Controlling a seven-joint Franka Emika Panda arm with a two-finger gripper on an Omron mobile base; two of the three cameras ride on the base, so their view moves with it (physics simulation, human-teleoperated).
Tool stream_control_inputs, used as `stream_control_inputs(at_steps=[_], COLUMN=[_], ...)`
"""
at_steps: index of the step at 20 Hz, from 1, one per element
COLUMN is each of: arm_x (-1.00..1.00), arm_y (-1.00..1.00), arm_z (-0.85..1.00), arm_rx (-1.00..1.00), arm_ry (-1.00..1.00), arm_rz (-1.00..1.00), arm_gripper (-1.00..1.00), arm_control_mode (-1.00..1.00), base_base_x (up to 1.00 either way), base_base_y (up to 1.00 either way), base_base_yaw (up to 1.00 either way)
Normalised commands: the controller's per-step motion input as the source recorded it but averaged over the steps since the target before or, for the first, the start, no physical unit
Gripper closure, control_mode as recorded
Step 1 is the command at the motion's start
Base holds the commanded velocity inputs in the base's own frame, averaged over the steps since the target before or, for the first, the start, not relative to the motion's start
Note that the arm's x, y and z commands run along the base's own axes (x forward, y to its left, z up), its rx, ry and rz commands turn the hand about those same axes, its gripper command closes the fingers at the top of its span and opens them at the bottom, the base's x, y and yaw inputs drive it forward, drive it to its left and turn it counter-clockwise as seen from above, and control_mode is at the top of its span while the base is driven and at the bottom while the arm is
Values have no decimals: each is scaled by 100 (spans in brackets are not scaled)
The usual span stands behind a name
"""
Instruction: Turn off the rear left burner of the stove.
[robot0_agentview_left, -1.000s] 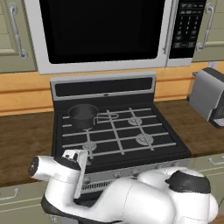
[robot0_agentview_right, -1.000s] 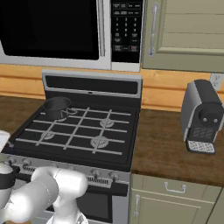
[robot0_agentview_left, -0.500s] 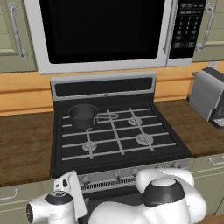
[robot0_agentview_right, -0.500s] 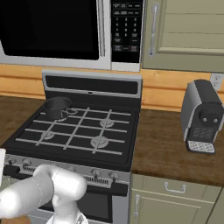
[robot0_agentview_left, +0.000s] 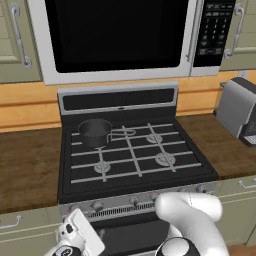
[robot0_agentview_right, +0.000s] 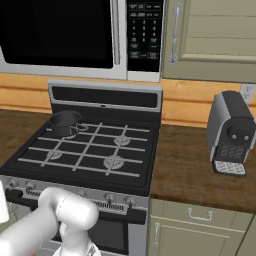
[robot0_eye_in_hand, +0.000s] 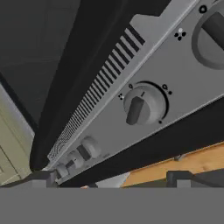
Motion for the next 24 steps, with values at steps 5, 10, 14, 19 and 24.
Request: stream_control_inputs(at_steps=[5,10,14,19,24], arm_x=[11,42,44,10,16], arm_y=[-10,-13,-30,-14,-2], arm_z=[-4,0,0,-7,-7], arm_rx=[-8,0,0,0,0], arm_ry=[-3,0,0,0,0], arm_rz=[17,8,12,16,17], arm_gripper=[-100,-100,-100,-100,-100], arm_control_mode=[-100,-100,-100,-100,-100], base_base_x=[0,0,0,0,0], base_base_y=[0,0,0,0,0], base_base_yaw=[0,0,0,0,0])
